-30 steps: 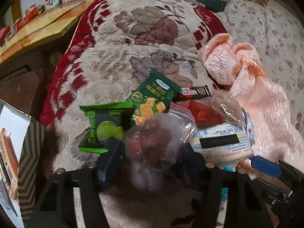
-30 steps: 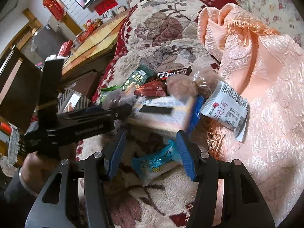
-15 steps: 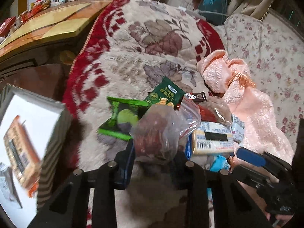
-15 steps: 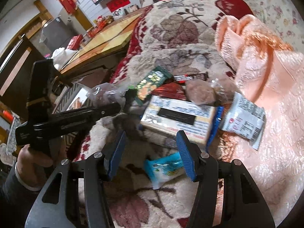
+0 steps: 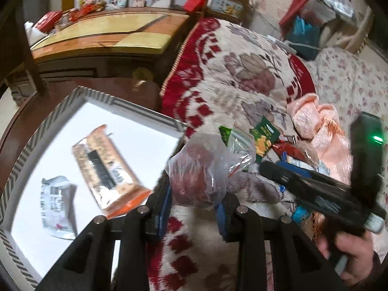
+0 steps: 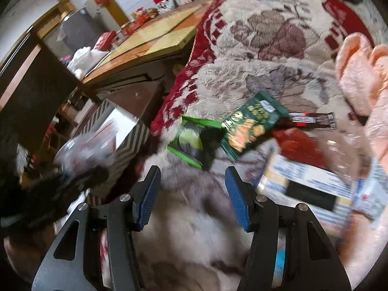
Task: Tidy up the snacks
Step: 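Grasp the clear bag of red dates with the left gripper while the right grasps the green packet, then carry both bags over the white tray and open both grippers to release them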
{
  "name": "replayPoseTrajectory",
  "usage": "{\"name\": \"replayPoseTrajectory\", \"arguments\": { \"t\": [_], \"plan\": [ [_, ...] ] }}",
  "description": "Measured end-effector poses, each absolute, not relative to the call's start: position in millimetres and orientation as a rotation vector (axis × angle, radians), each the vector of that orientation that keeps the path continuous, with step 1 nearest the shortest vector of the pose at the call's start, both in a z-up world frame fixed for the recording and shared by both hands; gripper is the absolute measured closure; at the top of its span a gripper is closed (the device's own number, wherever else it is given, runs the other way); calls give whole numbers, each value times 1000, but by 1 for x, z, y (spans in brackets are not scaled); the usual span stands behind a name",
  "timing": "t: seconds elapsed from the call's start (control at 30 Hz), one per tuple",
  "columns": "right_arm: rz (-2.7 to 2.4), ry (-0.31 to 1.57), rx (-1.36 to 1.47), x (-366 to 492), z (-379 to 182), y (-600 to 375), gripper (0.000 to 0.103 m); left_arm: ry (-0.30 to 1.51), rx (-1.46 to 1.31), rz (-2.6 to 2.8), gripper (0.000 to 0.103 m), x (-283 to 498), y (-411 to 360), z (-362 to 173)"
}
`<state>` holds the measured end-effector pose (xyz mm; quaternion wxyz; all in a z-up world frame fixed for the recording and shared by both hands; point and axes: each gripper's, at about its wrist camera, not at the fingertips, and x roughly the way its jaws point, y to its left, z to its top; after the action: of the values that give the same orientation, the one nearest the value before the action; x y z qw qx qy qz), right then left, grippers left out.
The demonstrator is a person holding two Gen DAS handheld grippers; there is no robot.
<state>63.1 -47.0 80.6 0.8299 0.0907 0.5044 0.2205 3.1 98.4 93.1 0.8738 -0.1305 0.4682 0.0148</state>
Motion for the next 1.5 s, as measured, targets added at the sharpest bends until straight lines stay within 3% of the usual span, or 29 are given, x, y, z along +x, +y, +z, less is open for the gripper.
{"name": "replayPoseTrajectory", "arguments": {
  "t": [0.37, 0.4, 0.5, 1.0, 1.5],
  "plan": [
    [358, 1163, 236, 122, 39, -2, 48, 926, -287, 95, 69, -15, 135, 101],
    [371, 1152, 213, 123, 39, -1, 60, 925, -291, 100, 69, -16, 138, 100],
    [406, 1143, 138, 121, 41, -3, 65, 929, -313, 115, 69, -17, 145, 96],
    [506, 1058, 83, 57, 89, -17, 65, 893, -265, 160, 68, -33, 137, 108],
    [642, 998, -11, 11, 129, 36, 65, 843, -242, 213, 68, -61, 148, 128]
  ]
}}
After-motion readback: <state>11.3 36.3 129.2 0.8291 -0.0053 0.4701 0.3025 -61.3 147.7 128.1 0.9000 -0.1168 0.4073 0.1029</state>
